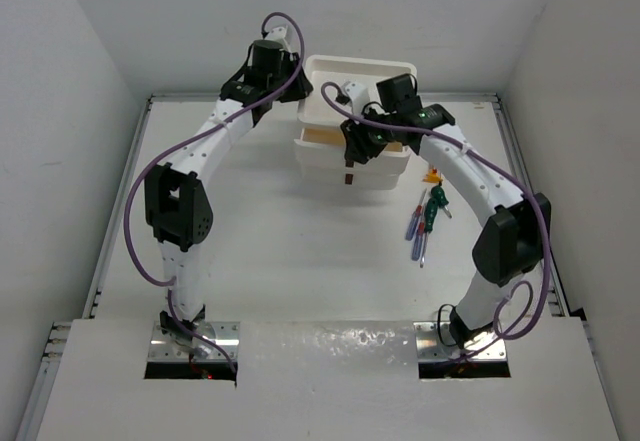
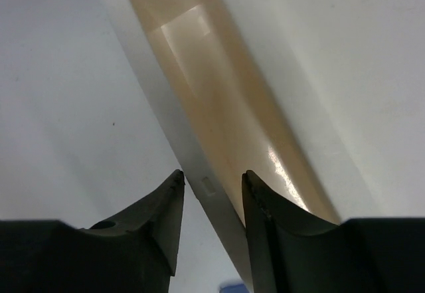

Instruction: Sort the tools into containers

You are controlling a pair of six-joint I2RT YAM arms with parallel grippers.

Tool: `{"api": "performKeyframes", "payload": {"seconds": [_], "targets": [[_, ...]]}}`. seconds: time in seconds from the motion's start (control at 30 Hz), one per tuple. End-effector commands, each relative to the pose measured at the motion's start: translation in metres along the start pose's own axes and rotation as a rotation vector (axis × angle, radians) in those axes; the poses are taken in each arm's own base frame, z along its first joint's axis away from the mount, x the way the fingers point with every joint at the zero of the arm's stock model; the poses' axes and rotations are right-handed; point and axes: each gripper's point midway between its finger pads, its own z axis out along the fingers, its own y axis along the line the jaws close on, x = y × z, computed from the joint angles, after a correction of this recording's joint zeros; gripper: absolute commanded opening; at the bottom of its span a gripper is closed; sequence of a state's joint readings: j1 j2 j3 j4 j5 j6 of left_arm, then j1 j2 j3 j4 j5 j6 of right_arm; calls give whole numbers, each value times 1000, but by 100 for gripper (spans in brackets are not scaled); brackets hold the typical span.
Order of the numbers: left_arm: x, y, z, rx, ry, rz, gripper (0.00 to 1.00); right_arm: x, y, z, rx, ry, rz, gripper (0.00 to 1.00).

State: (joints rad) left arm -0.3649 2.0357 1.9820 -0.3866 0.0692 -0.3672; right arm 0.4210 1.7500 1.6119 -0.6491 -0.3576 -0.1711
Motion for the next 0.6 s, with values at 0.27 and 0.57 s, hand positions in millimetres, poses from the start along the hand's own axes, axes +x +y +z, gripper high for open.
{"api": "performKeyframes", "payload": {"seconds": [0.27,0.57], "targets": [[11,-2,9,-9,20,13,0,41,66,-49,-260,87,-146,28],[17,2,13,-21,31,14,0,23,97,-71,-301,75,-211,29]]}}
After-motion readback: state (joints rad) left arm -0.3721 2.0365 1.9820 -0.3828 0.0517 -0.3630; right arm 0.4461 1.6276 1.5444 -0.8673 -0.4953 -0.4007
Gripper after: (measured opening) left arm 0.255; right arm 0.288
